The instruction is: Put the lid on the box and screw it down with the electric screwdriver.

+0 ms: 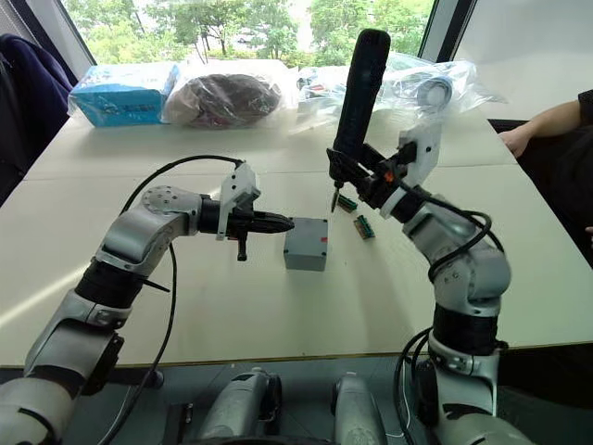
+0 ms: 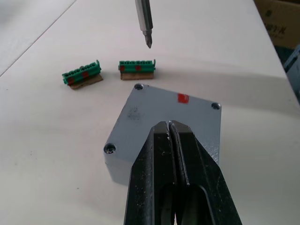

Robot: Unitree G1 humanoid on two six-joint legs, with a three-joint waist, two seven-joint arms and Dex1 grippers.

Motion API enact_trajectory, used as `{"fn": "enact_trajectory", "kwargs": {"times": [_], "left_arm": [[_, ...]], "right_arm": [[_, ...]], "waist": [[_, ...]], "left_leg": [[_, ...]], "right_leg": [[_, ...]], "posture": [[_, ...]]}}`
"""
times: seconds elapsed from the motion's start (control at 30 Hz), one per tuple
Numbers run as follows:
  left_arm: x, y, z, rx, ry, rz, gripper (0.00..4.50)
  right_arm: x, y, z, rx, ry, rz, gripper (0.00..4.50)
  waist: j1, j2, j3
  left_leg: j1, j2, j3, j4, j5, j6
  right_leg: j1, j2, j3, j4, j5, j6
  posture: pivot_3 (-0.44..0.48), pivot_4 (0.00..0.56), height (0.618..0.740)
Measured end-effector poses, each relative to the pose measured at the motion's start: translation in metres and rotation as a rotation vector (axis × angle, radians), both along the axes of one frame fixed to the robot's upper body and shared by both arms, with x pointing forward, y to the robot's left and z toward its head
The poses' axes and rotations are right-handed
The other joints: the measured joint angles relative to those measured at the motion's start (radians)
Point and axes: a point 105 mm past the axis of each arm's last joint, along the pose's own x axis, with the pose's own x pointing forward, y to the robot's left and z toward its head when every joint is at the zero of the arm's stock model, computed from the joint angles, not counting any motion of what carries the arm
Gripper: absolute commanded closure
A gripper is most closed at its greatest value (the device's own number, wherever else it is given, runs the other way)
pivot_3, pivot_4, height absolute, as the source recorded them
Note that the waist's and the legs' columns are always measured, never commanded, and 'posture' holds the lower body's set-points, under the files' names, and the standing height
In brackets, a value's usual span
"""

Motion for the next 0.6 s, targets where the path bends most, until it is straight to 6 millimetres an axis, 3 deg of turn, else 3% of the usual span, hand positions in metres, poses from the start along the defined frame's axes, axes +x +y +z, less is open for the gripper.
{"fn": "enact_trajectory", "kwargs": {"times": [0.2, 0.6], "left_arm": [[0.001, -0.011, -0.008, 0.057, -0.031, -0.054, 4.50], [-0.001, -0.018, -0.013, 0.087, -0.074, -0.088, 4.50]], "right_arm": [[-0.004, 0.018, -0.018, -0.016, -0.022, -0.042, 2.72], [-0.005, 0.025, -0.024, -0.045, -0.044, -0.057, 2.72]], "waist": [[-0.007, 0.000, 0.000], [-0.005, 0.000, 0.000]], "left_leg": [[0.000, 0.002, -0.001, -0.001, 0.000, 0.000], [0.000, 0.002, -0.002, -0.001, 0.000, 0.000]], "right_leg": [[-0.001, 0.004, 0.000, 0.001, 0.000, 0.000], [-0.001, 0.004, 0.000, 0.001, 0.000, 0.000]], "posture": [[0.000, 0.150, 0.740], [0.000, 0.150, 0.740]]}}
